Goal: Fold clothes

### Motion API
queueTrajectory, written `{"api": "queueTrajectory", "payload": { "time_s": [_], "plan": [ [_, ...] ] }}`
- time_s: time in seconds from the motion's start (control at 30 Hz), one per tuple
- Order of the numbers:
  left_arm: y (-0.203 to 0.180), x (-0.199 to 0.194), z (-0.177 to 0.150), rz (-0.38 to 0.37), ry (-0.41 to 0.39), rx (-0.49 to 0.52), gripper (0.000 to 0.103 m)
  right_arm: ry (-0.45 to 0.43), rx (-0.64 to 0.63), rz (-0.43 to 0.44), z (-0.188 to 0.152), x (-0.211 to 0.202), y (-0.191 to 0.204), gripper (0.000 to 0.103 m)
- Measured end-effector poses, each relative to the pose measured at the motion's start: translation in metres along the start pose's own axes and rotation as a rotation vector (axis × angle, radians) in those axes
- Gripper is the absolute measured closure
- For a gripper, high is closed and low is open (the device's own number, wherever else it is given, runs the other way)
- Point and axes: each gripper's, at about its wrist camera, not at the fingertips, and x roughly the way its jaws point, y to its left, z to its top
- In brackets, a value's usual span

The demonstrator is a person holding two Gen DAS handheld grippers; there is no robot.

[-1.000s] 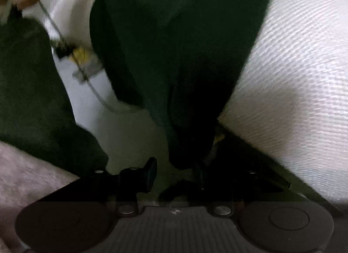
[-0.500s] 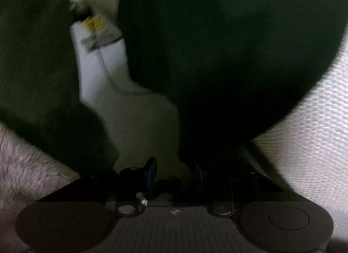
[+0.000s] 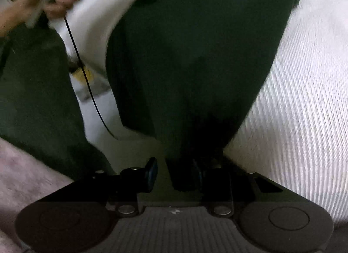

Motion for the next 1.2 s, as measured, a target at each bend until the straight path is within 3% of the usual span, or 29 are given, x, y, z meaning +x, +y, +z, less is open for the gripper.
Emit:
{"api": "queueTrajectory", "payload": {
  "time_s": [0.1, 0.23, 0.53, 0.77, 0.83, 0.9, 1.0, 1.2],
  "plan": [
    [-0.001, 0.000, 0.000, 0.000, -0.001, 0.001, 0.057, -0.030, -0.025, -0.032, 0.010, 0.003, -0.010, 0.063],
    [-0.001, 0.001, -0.001, 0.005, 0.002, 0.003, 0.057, 0.113, 0.017, -0.056, 0.012, 0.024, -0.025, 0.064],
    [0.000, 0.001, -0.001, 0.010, 0.009, -0.008, 0.057, 0.166, 0.005, -0.047, -0.003, 0.020, -0.029, 0.058],
    [-0.006, -0.001, -0.001, 0.034, 0.014, 0.010, 0.057, 0.186, 0.113, 0.034, -0.013, 0.012, -0.049, 0.054],
    [-0.007, -0.001, -0.001, 0.045, 0.016, 0.019, 0.057, 0.244, 0.166, 0.059, -0.018, 0.016, -0.057, 0.056],
    [-0.008, -0.002, -0.001, 0.052, 0.014, 0.024, 0.057, 0.230, 0.167, 0.056, -0.020, 0.011, -0.058, 0.065],
    [-0.009, -0.005, -0.001, 0.060, 0.004, 0.027, 0.057, 0.189, 0.160, 0.039, -0.023, 0.001, -0.059, 0.064],
    [-0.010, -0.009, -0.001, 0.077, -0.020, 0.038, 0.056, -0.018, 0.036, -0.085, -0.025, -0.043, -0.051, 0.059]
  ]
}}
